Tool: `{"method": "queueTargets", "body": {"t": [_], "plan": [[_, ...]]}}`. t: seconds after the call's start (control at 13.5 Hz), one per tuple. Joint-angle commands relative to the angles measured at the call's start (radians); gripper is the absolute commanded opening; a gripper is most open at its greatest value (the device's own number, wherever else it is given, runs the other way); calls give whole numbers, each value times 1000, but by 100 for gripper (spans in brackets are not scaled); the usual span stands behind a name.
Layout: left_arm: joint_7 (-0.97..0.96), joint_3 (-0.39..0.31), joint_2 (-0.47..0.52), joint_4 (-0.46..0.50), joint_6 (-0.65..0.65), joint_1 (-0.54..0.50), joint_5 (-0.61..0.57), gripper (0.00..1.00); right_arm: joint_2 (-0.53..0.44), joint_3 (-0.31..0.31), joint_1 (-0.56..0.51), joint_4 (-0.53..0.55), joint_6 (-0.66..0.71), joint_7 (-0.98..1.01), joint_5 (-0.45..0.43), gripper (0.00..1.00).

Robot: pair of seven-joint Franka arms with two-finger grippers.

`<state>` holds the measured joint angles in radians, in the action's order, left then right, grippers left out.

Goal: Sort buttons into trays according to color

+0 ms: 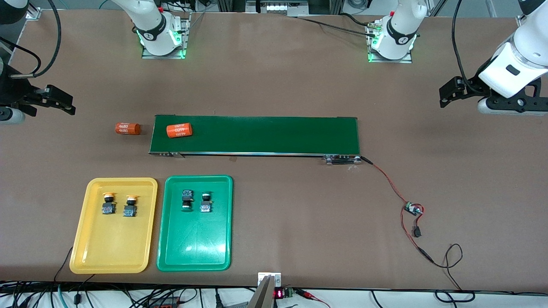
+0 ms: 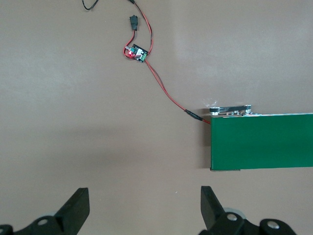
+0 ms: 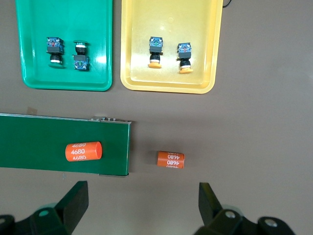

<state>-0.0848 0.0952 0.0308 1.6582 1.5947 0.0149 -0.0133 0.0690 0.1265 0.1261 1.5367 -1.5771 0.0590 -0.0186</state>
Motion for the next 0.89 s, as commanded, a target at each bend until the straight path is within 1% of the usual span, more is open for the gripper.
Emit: {"method": "queueTargets", "body": {"t": [0.0,0.81], "plan": [[20,-3,-14,-32,-24,2,24,100,-9,-4,-3,0,6,-13,-9,100],[20,-3,-14,-32,-24,2,24,100,-12,-2,-6,0,32,-14,-1,100]]}}
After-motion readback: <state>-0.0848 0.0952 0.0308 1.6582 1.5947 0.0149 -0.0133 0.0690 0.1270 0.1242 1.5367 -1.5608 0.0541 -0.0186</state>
